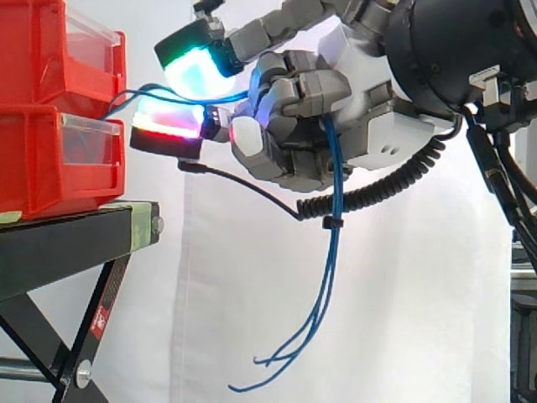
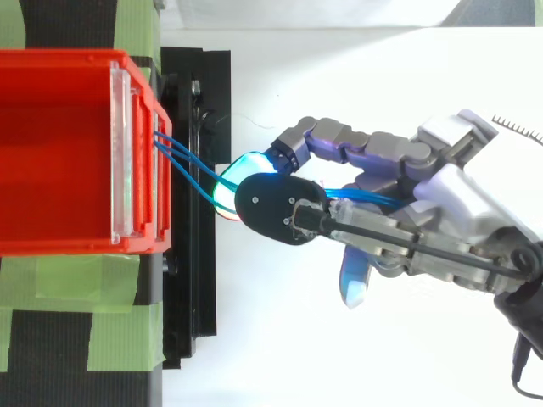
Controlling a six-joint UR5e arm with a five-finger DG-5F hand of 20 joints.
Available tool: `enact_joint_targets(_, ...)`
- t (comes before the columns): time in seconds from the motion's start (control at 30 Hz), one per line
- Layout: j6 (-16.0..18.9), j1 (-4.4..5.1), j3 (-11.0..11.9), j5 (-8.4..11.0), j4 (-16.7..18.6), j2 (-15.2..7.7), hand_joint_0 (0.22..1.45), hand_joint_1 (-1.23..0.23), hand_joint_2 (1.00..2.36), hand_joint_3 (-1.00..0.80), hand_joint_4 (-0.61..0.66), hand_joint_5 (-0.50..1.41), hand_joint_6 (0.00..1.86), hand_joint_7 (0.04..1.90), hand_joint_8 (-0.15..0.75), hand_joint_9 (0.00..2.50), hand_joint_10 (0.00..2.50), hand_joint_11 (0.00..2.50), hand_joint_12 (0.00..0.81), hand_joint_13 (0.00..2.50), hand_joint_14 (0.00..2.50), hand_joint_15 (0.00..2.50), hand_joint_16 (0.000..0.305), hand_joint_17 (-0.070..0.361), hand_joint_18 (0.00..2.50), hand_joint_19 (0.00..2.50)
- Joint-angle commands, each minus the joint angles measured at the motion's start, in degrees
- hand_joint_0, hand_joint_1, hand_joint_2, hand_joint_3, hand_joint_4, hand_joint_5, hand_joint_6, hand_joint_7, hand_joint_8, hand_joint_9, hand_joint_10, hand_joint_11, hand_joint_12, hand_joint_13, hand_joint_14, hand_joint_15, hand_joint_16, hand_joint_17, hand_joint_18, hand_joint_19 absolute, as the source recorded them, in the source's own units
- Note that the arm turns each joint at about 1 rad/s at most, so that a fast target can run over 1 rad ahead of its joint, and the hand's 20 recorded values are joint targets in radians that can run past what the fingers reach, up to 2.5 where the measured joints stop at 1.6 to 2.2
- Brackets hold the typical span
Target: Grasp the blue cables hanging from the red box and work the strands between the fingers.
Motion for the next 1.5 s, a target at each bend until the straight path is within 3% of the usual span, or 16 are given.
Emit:
enact_joint_targets(0.0,1.07,0.0,-0.01,0.0,-0.84,0.01,0.81,-0.67,1.54,0.0,0.28,0.72,0.01,1.4,0.524,1.95,2.5,2.5,0.623,1.99,2.5,1.61,0.246,0.185,2.5,0.58)
enact_joint_targets(0.07,1.69,0.0,-0.01,0.0,-1.37,0.01,0.8,-0.65,1.19,-0.03,0.32,0.65,0.01,1.38,0.524,1.95,2.5,2.5,0.623,1.99,2.5,1.61,0.246,0.185,2.5,0.58)
enact_joint_targets(0.1,1.95,0.0,-0.01,0.0,-1.63,0.01,0.8,-0.62,1.01,-0.25,0.29,0.63,0.01,1.4,0.524,1.95,2.5,2.5,0.623,1.99,2.5,1.61,0.246,0.185,2.5,0.58)
enact_joint_targets(0.2,2.39,0.09,-0.01,0.0,-2.07,0.01,0.88,-0.66,1.01,-0.31,0.27,0.6,0.01,1.46,0.524,1.95,2.5,2.5,0.623,1.99,2.5,1.61,0.246,0.185,2.5,0.58)
enact_joint_targets(0.3,2.48,0.09,-0.01,0.0,-2.16,0.01,1.16,-0.64,1.01,0.13,0.21,0.55,0.01,1.44,0.524,1.95,2.5,2.5,0.623,1.99,2.5,1.61,0.246,0.185,2.5,0.58)
enact_joint_targets(0.4,2.48,0.09,-0.01,0.0,-2.16,0.01,1.25,-0.63,1.02,0.05,0.15,0.65,0.01,1.45,0.524,1.95,2.5,2.5,0.623,1.99,2.5,1.61,0.246,0.185,2.5,0.58)
enact_joint_targets(0.5,2.39,0.09,-0.01,0.0,-2.16,0.01,1.07,-0.68,1.0,0.12,0.21,0.64,0.01,1.41,0.524,1.95,2.5,2.5,0.623,1.99,2.5,1.61,0.246,0.185,2.5,0.58)
enact_joint_targets(0.57,2.39,0.09,-0.01,0.0,-2.16,0.01,0.96,-0.7,1.0,0.05,0.26,0.57,0.01,1.34,0.524,1.95,2.5,2.5,0.623,1.99,2.5,1.61,0.246,0.185,2.5,0.58)
enact_joint_targets(0.63,2.39,0.09,-0.01,0.0,-2.16,0.01,0.77,-0.66,1.01,-0.53,0.26,0.46,0.02,1.32,0.524,1.95,2.5,2.5,0.623,1.99,2.5,1.61,0.246,0.185,2.5,0.58)
enact_joint_targets(0.73,2.48,0.09,-0.01,0.0,-2.16,-0.08,0.79,-0.71,1.01,-0.71,0.23,0.44,0.01,1.35,0.524,1.95,2.5,2.5,0.623,1.99,2.5,1.61,0.246,0.185,2.5,0.58)
enact_joint_targets(0.8,2.39,0.09,-0.01,0.0,-2.16,0.01,0.89,-0.75,1.01,-0.62,0.22,0.38,0.01,1.38,0.524,1.95,2.5,2.5,0.623,1.99,2.5,1.61,0.246,0.185,2.5,0.58)
enact_joint_targets(0.9,2.22,0.09,-0.01,0.0,-2.16,-0.08,1.0,-0.79,1.02,-0.28,0.19,0.34,0.0,1.44,0.524,1.95,2.5,2.5,0.623,1.99,2.5,1.61,0.246,0.185,2.5,0.58)
enact_joint_targets(1.0,2.22,0.09,-0.01,0.0,-2.16,0.01,1.12,-0.78,1.02,-0.12,0.18,0.28,0.28,1.33,0.524,1.95,2.5,2.5,0.623,1.99,2.5,1.61,0.246,0.185,2.5,0.58)
enact_joint_targets(1.13,2.13,0.09,-0.01,0.0,-2.16,0.01,1.07,-0.72,1.02,0.01,0.2,0.31,0.42,1.31,0.524,1.95,2.5,2.5,0.623,1.99,2.5,1.61,0.246,0.185,2.5,0.58)
enact_joint_targets(1.3,2.13,0.0,-0.01,0.0,-2.16,0.01,1.01,-0.71,1.01,0.06,0.23,0.33,0.36,1.32,0.524,1.95,2.5,2.5,0.623,1.99,2.5,1.61,0.246,0.185,2.5,0.58)
enact_joint_targets(1.47,2.39,-0.09,-0.01,0.0,-2.16,0.01,1.13,-0.77,1.02,-0.17,0.19,0.35,0.13,1.42,0.524,1.95,2.5,2.5,0.623,1.99,2.5,1.61,0.246,0.185,2.5,0.58)
